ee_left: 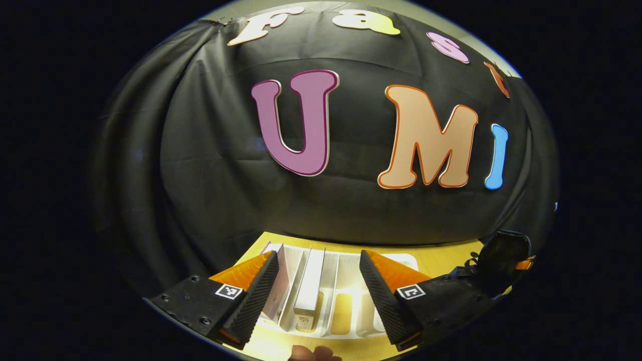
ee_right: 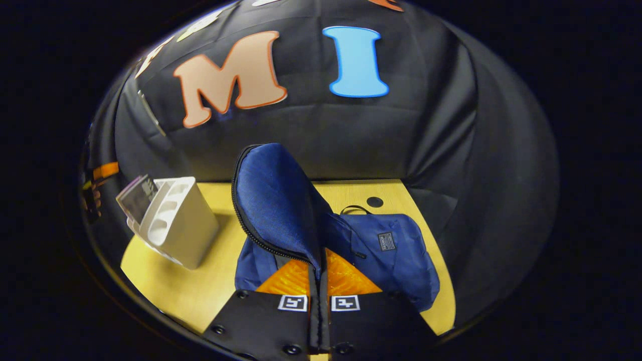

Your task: Open the schoolbag, grab two books from the bookshelf and put them into the schoolbag.

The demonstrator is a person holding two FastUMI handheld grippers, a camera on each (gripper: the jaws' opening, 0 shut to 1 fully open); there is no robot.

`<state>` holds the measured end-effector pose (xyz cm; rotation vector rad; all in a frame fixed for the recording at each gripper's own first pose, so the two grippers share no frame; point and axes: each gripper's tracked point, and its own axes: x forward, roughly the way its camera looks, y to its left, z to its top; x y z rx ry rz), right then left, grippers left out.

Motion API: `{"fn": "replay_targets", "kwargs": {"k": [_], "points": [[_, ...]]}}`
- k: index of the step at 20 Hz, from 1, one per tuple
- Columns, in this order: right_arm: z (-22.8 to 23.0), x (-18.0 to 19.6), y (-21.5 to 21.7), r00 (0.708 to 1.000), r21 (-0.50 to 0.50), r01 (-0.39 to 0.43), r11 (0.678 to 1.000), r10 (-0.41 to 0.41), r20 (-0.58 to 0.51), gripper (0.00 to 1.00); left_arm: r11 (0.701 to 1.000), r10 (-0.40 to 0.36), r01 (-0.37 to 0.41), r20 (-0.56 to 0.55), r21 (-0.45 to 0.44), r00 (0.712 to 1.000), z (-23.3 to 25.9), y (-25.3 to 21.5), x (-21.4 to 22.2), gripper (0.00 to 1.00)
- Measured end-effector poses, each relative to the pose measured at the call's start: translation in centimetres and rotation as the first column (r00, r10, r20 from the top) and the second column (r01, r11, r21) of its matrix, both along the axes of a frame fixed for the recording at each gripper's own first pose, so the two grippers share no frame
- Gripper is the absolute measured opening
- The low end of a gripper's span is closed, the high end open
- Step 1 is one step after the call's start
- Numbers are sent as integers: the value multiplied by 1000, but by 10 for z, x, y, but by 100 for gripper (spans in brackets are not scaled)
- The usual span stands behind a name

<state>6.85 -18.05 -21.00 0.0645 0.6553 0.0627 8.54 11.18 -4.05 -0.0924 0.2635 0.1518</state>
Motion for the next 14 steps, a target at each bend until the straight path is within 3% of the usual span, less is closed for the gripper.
{"fn": "replay_targets", "kwargs": {"k": [5, 14], "points": [[0, -5, -7, 998, 95, 58, 994, -58, -5, 6, 997, -79, 78, -129, -15, 988, -19, -3, 21, 95], [0, -7, -6, 998, 120, 57, 991, -57, -1, 6, 986, -141, 164, -437, 16, 888, -82, 5, 48, 95]]}}
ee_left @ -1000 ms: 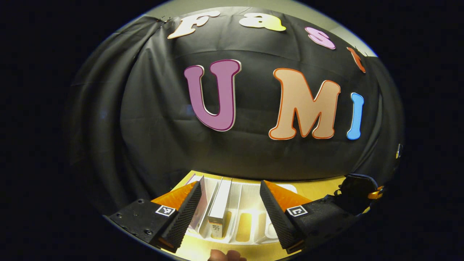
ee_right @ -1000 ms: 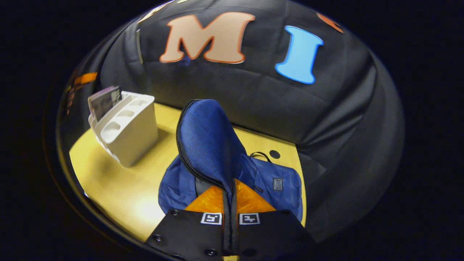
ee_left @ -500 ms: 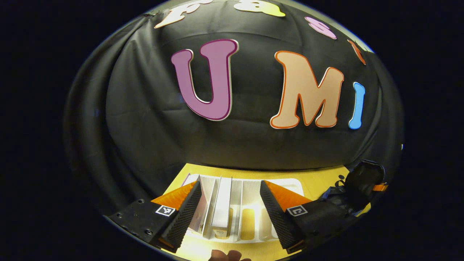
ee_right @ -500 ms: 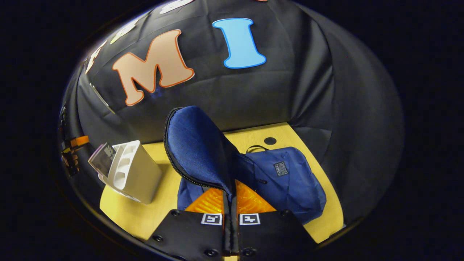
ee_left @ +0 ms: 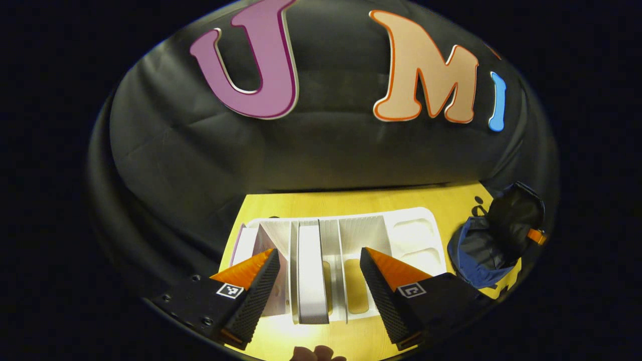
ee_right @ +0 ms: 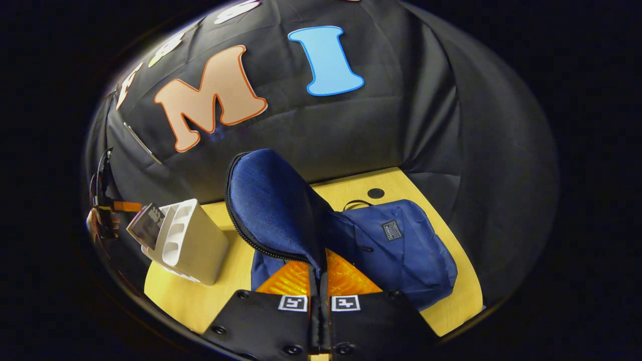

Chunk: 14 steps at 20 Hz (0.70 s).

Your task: Open the schoolbag, grab two books from the bookshelf and put them into the schoolbag.

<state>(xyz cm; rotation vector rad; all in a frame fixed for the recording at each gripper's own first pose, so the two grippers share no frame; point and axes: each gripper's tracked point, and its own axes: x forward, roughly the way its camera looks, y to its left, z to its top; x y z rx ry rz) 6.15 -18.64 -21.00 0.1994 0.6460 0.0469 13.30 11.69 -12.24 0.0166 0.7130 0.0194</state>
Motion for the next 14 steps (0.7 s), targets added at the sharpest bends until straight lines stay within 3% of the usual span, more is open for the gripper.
{"fn": "replay_targets", "kwargs": {"k": [9, 11, 12, 13, 14], "points": [[0, -1, 1, 1000, 0, -5, 1000, 5, -3, 6, 1000, 2, -2, -243, 2, 970, -46, 7, 5, 90], [0, -2, 1, 1000, 2, -3, 1000, 3, -2, 4, 1000, 1, -5, -290, -13, 957, -53, 4, 1, 81], [0, -3, 1, 1000, 4, -4, 1000, 4, -1, 4, 1000, 1, -9, -314, -22, 949, -56, 2, -2, 72], [0, -2, 0, 1000, 6, -2, 1000, 2, -1, 6, 999, 5, -17, -336, -33, 942, -59, 2, -5, 74], [0, -2, 0, 1000, 9, -1, 1000, 1, -1, 4, 999, 11, -26, -353, -38, 936, -64, 3, -7, 67]]}}
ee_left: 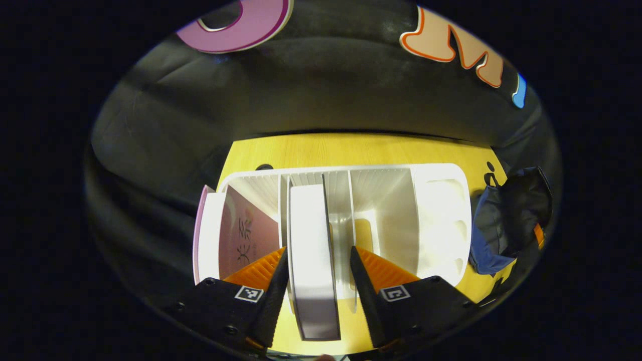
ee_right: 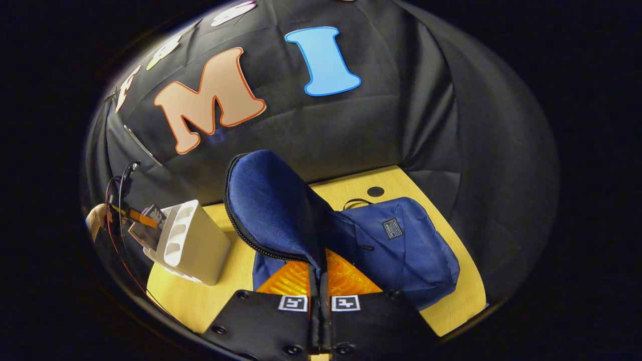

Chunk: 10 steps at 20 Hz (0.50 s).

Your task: Open the schoolbag, grab two books from the bookshelf and put them into the schoolbag.

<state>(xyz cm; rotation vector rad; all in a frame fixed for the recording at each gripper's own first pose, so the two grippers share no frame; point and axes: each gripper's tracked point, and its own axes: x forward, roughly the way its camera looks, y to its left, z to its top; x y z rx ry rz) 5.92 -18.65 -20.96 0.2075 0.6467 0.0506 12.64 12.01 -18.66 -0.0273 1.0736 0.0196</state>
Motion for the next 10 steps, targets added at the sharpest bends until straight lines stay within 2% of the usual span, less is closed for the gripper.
{"fn": "replay_targets", "kwargs": {"k": [1, 2, 10], "points": [[0, 0, 0, 1000, 3, 2, 1000, -2, 1, 6, 1000, 8, -8, -27, -6, 1000, -9, 5, -5, 64], [-1, -1, -1, 1000, 4, 2, 1000, -2, 0, 6, 1000, -4, 3, -23, -31, 1000, -8, 1, -5, 39], [-1, 1, -1, 1000, 14, 4, 1000, -4, -2, 4, 995, -15, 17, 24, -96, 1000, 12, 0, -9, 34]]}}
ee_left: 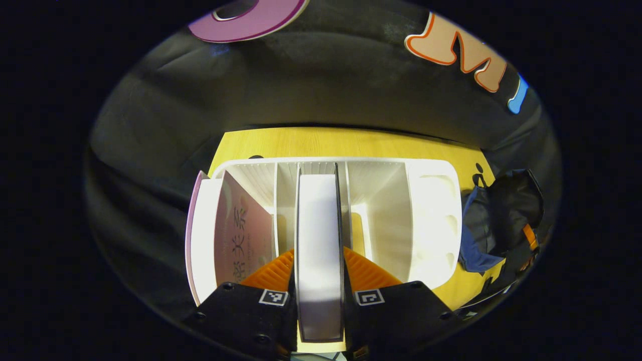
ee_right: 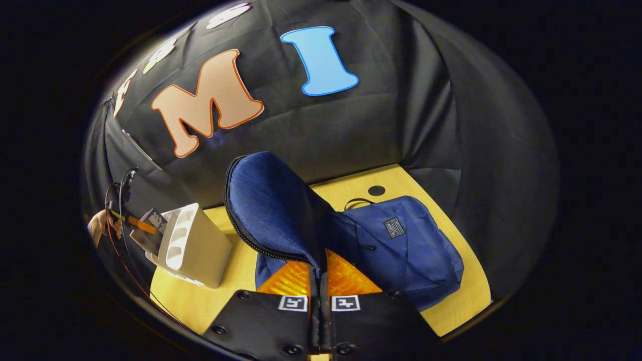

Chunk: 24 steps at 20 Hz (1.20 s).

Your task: Open the schoolbag, grab two books from the bookshelf and put them into the schoolbag.

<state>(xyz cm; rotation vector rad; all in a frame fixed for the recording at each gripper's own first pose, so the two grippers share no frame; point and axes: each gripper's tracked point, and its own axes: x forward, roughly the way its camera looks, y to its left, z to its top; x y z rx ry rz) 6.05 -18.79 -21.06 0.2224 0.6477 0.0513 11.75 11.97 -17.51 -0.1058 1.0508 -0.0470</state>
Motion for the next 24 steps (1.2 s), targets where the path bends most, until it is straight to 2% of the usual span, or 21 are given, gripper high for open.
{"fn": "replay_targets", "kwargs": {"k": [1, 6, 9, 13, 16, 18, 20, 22, 24], "points": [[1, 1, 0, 1000, 1, 1, 1000, -1, 0, 6, 1000, 8, -8, 15, -23, 1000, 8, 1, 1, 33], [1, 1, -1, 1000, 8, 12, 1000, -12, 4, 4, 990, 75, -59, 122, -129, 990, 64, 17, 2, 33], [1, 2, -2, 1000, 14, 16, 1000, -16, 3, 6, 970, 130, -80, 207, -231, 970, 107, 28, 3, 32], [1, 1, -3, 1000, 21, 15, 1000, -15, -1, 4, 948, 175, -82, 290, -307, 941, 137, 40, -1, 32], [0, 1, -3, 1000, 24, 12, 1000, -12, -4, 4, 905, 227, -80, 316, -417, 921, 157, 37, -5, 31], [0, 1, -3, 1000, 24, 7, 1000, -7, -6, 6, 868, 245, -65, 310, -493, 919, 165, 19, -15, 31], [0, 2, -2, 1000, 29, 7, 1000, -7, -5, 4, 805, 264, -53, 278, -590, 924, 169, -6, -23, 32], [0, 2, -3, 1000, 36, 6, 999, -6, -2, 6, 738, 286, -44, 253, -673, 924, 172, -31, -22, 32], [1, 1, -3, 1000, 45, 1, 999, -1, 0, 6, 696, 300, -29, 253, -718, 920, 166, -52, -18, 32]]}}
